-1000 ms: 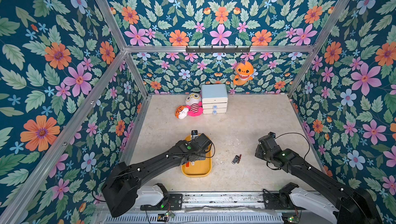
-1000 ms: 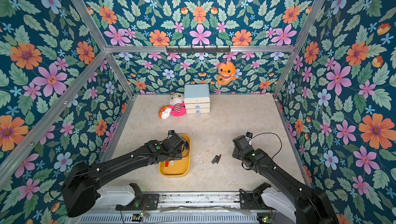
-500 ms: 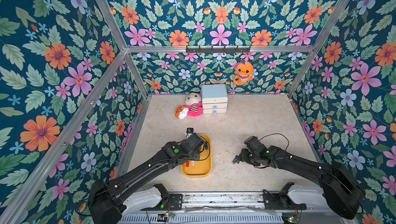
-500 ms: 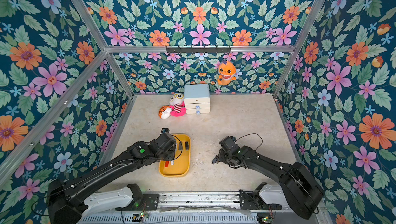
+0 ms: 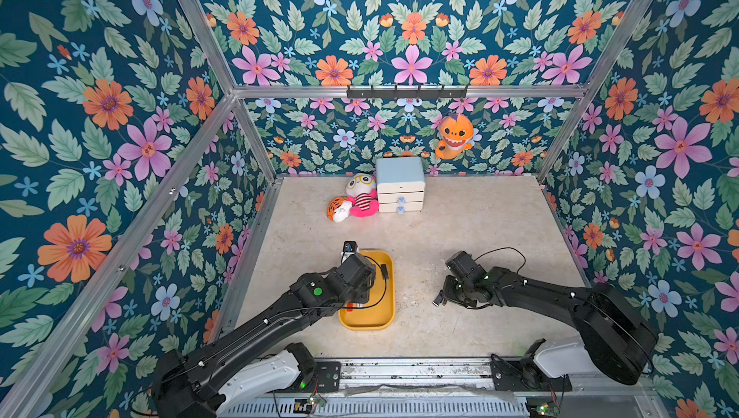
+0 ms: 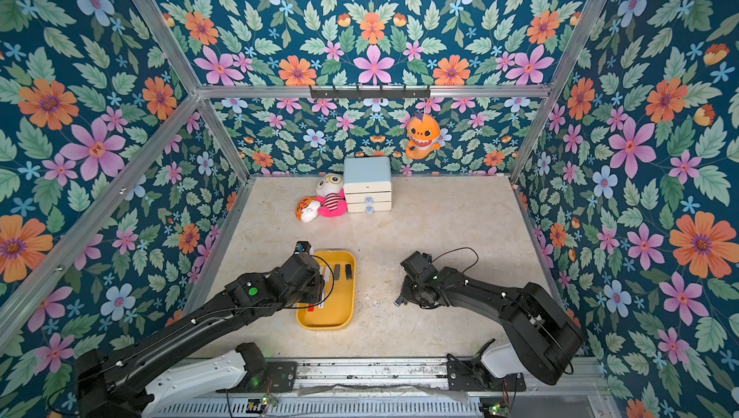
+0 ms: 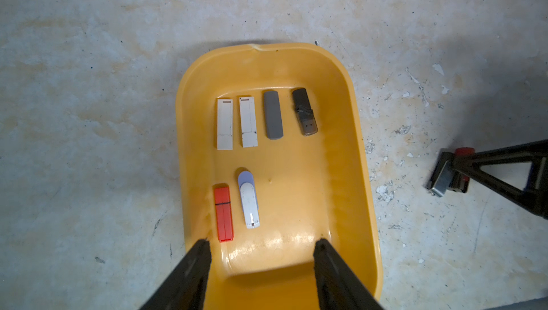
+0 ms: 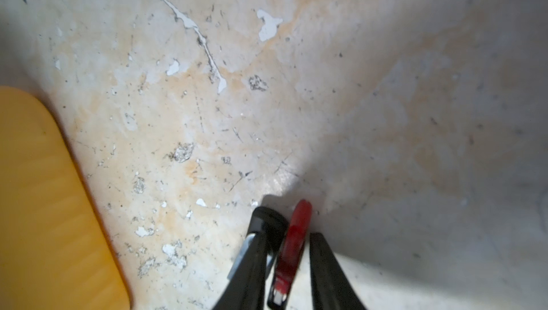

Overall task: Put the usb flash drive into the storage box
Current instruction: Pick up the USB flash from the center of the board.

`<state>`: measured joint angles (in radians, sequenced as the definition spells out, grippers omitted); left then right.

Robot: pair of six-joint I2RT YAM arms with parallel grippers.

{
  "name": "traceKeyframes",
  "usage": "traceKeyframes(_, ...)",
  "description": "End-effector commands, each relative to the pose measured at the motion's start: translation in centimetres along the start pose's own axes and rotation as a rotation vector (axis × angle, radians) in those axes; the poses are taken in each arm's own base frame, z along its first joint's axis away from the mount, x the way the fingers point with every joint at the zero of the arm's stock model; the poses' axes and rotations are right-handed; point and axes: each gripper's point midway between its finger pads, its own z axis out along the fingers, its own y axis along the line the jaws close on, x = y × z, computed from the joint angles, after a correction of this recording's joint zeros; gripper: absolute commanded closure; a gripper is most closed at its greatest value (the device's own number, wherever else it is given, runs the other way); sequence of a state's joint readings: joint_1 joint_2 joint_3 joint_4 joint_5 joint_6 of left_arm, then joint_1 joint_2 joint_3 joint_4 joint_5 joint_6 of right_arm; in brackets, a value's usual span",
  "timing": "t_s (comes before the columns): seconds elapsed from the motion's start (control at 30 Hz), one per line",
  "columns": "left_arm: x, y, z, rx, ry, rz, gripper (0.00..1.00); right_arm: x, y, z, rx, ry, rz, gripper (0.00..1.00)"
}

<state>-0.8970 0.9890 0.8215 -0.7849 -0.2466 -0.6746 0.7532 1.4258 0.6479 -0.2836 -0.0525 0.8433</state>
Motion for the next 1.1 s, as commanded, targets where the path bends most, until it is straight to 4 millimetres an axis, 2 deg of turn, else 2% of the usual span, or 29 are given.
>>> traceKeyframes(0.0,-0.3,0.2,0.1,-0.012,-0.013,0.003,0.39,0.0,-0.1,0.1,0.010,0.000,0.005,0.74)
traceKeyframes(0.3,-0.2,0.2,0.2,-0.018,-0.011,0.005,0.39,0.8,-2.4,-0.6,0.066,-0.007,0.026,0.77)
traceKeyframes(0.57,-0.1,0.3,0.4,-0.028,-0.005,0.007,0.39,1.1,-4.3,-1.2,0.070,-0.018,0.067,0.73)
traceKeyframes(0.63,-0.1,0.3,0.5,-0.028,-0.002,0.008,0.39,1.0,-4.5,-1.3,0.058,-0.023,0.069,0.68)
traceKeyframes(0.7,-0.1,0.2,0.5,-0.028,-0.001,0.008,0.39,0.9,-4.6,-1.4,0.045,-0.018,0.078,0.67)
traceKeyframes(0.9,-0.1,0.3,0.5,-0.030,-0.001,0.008,0.39,0.9,-5.8,-1.7,0.054,-0.011,0.102,0.69)
traceKeyframes(1.07,-0.1,0.2,0.5,-0.030,-0.001,0.009,0.39,1.4,-5.7,-2.0,0.026,-0.004,0.105,0.70)
